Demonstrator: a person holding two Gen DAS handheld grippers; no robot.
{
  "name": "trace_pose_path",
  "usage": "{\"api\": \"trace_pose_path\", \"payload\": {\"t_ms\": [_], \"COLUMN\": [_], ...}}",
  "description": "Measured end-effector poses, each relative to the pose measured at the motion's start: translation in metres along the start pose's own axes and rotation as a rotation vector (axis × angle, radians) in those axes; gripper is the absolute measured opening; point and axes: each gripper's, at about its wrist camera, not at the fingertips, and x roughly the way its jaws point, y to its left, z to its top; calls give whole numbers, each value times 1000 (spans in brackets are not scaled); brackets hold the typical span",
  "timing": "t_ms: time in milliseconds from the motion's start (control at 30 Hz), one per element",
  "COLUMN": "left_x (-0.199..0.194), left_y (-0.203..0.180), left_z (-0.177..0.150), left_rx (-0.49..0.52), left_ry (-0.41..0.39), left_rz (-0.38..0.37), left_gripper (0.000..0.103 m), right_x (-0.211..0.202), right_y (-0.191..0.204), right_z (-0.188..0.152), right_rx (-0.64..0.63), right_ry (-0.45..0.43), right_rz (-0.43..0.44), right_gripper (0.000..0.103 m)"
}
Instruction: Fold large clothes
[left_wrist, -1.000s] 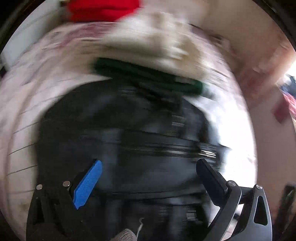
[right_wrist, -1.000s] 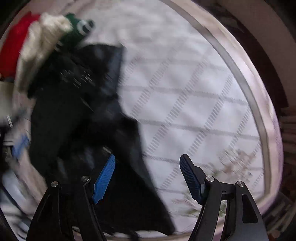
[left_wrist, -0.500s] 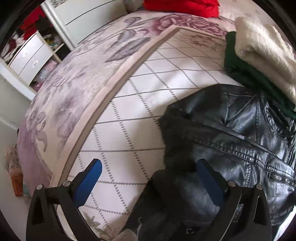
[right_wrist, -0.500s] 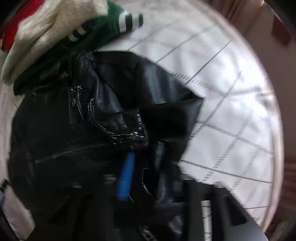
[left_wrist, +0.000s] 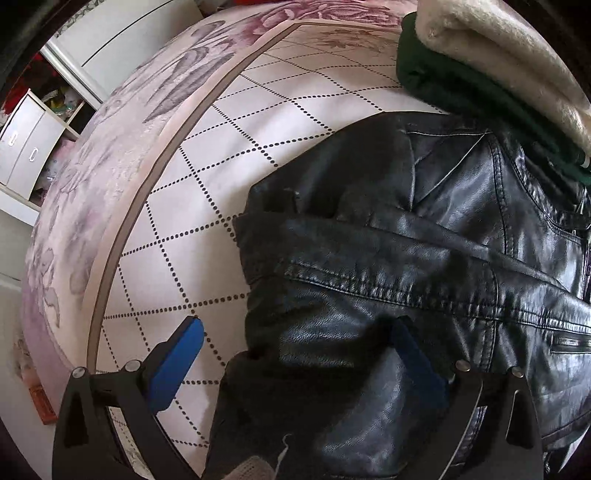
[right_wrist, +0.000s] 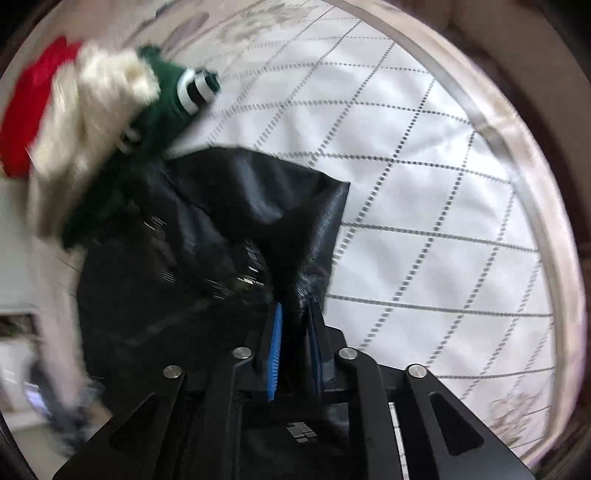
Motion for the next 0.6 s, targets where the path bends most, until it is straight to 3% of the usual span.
{"api": "trace_pose_path", "payload": {"t_ms": [33, 100, 167, 233, 300, 333, 400, 433, 467, 567, 600], "left_x": [0, -2, -11, -22, -32, -35, -39, -40, -43, -58, -63], "left_y": [0, 0, -1, -6, -12, -16, -23, -26, -29, -32, -32], "left_z": [0, 0, -1, -4, -6, -8, -10, -11, -12, -15, -15], "left_rx": [0, -2, 0, 7, 28, 40, 59, 68, 74, 71, 66], "left_ry": [-1, -2, -14, -34, -60, -72, -75, -75, -80, -110, -117], "left_rz": [1, 5, 3, -4, 0, 0, 1, 4, 2, 1, -6], "left_gripper": [103, 103, 103, 103, 103, 103, 103, 103, 103, 103, 103], "right_x": [-3, -5, -8, -12, 0, 14, 49, 61, 61, 39, 23], "right_y": [-4, -11, -6, -12, -12, -9, -4, -2, -2, 12, 14], "right_z": [5, 11, 2, 3, 7, 8, 13, 17, 19, 24, 24], "right_rx": [7, 0, 9, 24, 3, -11, -41, -62, -79, -165, -186], "right_ry": [-3, -2, -15, -36, -5, 39, 94, 118, 105, 11, -40], "right_rz": [36, 79, 25, 94, 133, 124, 79, 52, 24, -65, -72], "right_gripper": [38, 38, 38, 38, 44, 53, 56, 53, 44, 10, 8]}}
